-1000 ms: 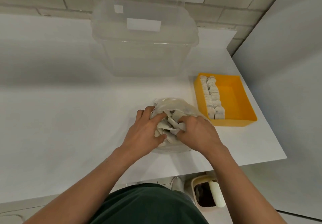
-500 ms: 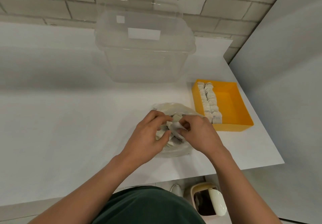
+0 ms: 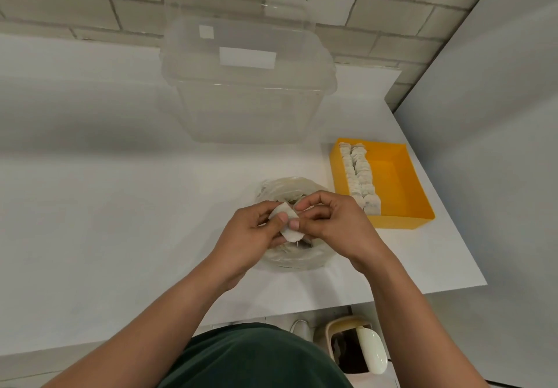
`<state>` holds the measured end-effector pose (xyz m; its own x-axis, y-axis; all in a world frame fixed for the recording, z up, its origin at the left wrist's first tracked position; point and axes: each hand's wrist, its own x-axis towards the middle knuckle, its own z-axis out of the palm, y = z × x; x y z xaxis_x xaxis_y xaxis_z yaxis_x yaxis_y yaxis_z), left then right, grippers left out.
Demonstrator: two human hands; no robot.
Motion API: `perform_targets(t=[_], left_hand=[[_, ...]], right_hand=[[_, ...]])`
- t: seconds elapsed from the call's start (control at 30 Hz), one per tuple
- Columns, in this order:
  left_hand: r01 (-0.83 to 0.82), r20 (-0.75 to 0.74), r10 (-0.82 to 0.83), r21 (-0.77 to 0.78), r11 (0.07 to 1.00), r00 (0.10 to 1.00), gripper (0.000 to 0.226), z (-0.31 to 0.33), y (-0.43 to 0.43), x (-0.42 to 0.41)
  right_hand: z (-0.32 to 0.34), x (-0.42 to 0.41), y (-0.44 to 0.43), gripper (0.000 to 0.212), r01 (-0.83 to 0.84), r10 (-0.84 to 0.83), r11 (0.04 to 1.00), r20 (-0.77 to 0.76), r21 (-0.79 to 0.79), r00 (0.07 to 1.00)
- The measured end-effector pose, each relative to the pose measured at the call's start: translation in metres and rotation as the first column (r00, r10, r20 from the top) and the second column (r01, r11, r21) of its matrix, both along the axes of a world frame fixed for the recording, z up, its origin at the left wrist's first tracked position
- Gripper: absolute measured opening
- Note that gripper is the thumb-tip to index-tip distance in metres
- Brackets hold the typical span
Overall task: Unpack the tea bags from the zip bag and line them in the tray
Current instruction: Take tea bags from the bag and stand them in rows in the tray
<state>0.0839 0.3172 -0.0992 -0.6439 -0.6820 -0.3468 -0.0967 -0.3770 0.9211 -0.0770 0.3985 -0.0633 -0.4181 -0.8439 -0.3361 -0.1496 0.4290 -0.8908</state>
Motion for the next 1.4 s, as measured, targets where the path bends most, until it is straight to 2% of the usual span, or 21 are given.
perform_targets(t=[0.03,0.1,0.17,0.2,0.27,0.33,0.43,0.57,0.63,0.73,0.77,0.83,0.87,0.93,1.03,1.13,1.27,1.4], left_hand=[[-0.024,0.005,0.024,-0.002,1.000,1.000,0.020,-0.002,-0.001,0.001],[-0.077,0.016,0.077,-0.009,0.997,0.997,0.020,-0.005,-0.005,0.003],[-0.114,0.020,0.114,0.004,0.994,0.993,0.020,-0.007,-0.009,0.005],[-0.123,0.022,0.123,0.010,0.992,0.992,0.020,-0.008,-0.010,0.006],[-0.132,0.017,0.132,0.026,0.991,0.991,0.020,-0.009,-0.012,0.007],[-0.129,0.010,0.129,0.044,0.991,0.992,0.020,-0.007,-0.013,0.007],[-0.106,0.015,0.105,0.070,0.992,0.994,0.022,-0.006,-0.013,0.007],[-0.105,0.015,0.104,0.098,0.990,0.994,0.024,-0.003,-0.014,0.007],[-0.118,0.012,0.118,0.087,0.989,0.993,0.024,-0.002,-0.016,0.007],[-0.155,0.000,0.156,0.080,0.985,0.988,0.023,-0.001,-0.018,0.005],[-0.165,-0.004,0.166,0.078,0.983,0.986,0.023,0.000,-0.018,0.005],[-0.168,0.004,0.168,0.064,0.984,0.986,0.023,0.003,-0.018,0.001],[-0.161,0.007,0.161,0.057,0.985,0.987,0.024,0.004,-0.017,0.000],[-0.144,-0.003,0.145,0.052,0.988,0.989,0.024,0.007,-0.015,-0.004],[-0.136,-0.015,0.137,0.059,0.989,0.990,0.028,0.011,-0.014,-0.008],[-0.084,-0.054,0.094,0.158,0.984,0.994,0.031,0.018,-0.013,-0.008],[-0.023,-0.122,0.073,0.366,0.930,0.990,0.041,0.022,-0.012,-0.009],[0.049,-0.116,-0.018,0.272,0.961,0.993,0.030,0.014,-0.010,-0.008]], right_hand=[[-0.003,-0.002,0.000,0.021,0.020,-0.019,1.000,-0.052,0.005,0.998],[-0.010,-0.007,-0.001,0.015,0.034,-0.022,0.999,-0.286,0.036,0.958],[-0.015,-0.008,-0.001,0.021,-0.052,0.119,0.988,-0.517,0.144,0.848],[-0.019,-0.006,-0.002,0.027,-0.106,0.225,0.967,-0.581,0.231,0.782],[-0.028,0.001,-0.006,0.032,-0.137,0.365,0.918,-0.659,0.372,0.657],[-0.037,0.004,-0.011,0.030,-0.090,0.383,0.907,-0.720,0.411,0.579],[-0.046,0.004,-0.017,0.022,-0.012,0.370,0.902,-0.757,0.432,0.539],[-0.044,0.001,-0.015,0.013,-0.023,0.355,0.915,-0.774,0.404,0.523],[-0.035,-0.003,-0.010,0.016,-0.064,0.311,0.939,-0.754,0.338,0.579],[-0.015,-0.010,-0.002,0.016,-0.094,0.184,0.980,-0.637,0.173,0.748],[-0.007,-0.011,0.000,0.013,-0.085,0.133,0.990,-0.559,0.111,0.819],[0.006,-0.009,0.002,0.002,-0.048,0.045,0.999,-0.284,-0.006,0.958],[0.011,-0.008,0.002,0.006,-0.030,0.023,0.998,-0.138,-0.048,0.990],[0.014,-0.007,0.001,0.014,-0.004,0.005,0.993,0.013,-0.117,1.000],[0.013,-0.005,-0.003,0.017,0.045,-0.028,0.982,0.090,-0.183,0.996],[0.010,-0.005,-0.006,0.020,0.051,-0.013,0.979,0.190,-0.196,0.982],[0.003,-0.006,-0.010,0.023,-0.001,0.028,0.992,0.212,-0.124,0.977],[-0.001,-0.004,-0.013,0.022,-0.014,0.029,0.995,0.148,-0.100,0.989]])
